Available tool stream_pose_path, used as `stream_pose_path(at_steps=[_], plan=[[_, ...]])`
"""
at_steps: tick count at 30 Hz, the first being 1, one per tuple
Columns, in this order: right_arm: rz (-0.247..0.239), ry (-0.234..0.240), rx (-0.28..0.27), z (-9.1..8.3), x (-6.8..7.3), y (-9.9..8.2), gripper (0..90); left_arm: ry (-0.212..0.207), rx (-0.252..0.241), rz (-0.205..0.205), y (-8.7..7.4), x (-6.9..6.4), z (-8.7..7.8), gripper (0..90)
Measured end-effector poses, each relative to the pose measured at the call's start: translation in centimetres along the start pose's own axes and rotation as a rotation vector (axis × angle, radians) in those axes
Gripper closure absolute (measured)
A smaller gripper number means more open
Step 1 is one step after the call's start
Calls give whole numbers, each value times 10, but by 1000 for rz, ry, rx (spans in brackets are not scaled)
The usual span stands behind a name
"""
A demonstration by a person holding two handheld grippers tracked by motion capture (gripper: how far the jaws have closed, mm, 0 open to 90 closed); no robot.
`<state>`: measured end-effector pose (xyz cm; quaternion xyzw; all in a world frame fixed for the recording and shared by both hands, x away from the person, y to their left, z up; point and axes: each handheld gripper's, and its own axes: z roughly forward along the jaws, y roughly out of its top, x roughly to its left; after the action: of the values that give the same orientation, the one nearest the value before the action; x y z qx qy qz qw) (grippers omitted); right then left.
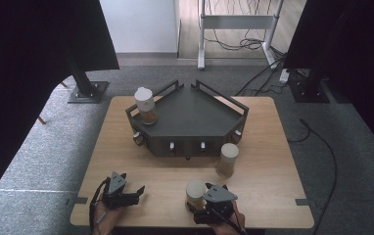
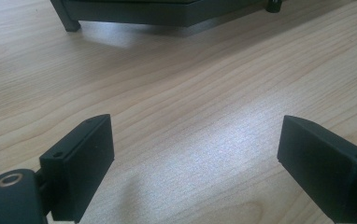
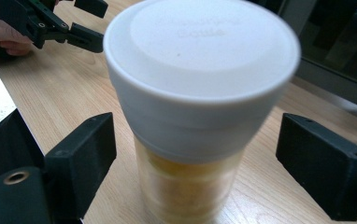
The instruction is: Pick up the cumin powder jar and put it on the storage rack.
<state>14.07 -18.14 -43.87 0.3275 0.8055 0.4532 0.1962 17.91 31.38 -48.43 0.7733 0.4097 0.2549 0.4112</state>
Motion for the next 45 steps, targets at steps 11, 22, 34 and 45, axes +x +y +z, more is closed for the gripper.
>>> stream_pose_path(at_steps=[11, 22, 34, 45], plan=[[40, 5, -29, 7, -3, -5, 250, -2, 7, 12, 1, -1, 1, 106], [50, 13, -57, 6, -1, -11, 326, -4, 12, 17, 2, -2, 2, 106], [13, -3, -74, 2, 3, -8, 341, -7, 17, 21, 2, -2, 2, 106], [15, -1, -88, 0, 3, -4, 342, -8, 19, 23, 3, -2, 3, 106]])
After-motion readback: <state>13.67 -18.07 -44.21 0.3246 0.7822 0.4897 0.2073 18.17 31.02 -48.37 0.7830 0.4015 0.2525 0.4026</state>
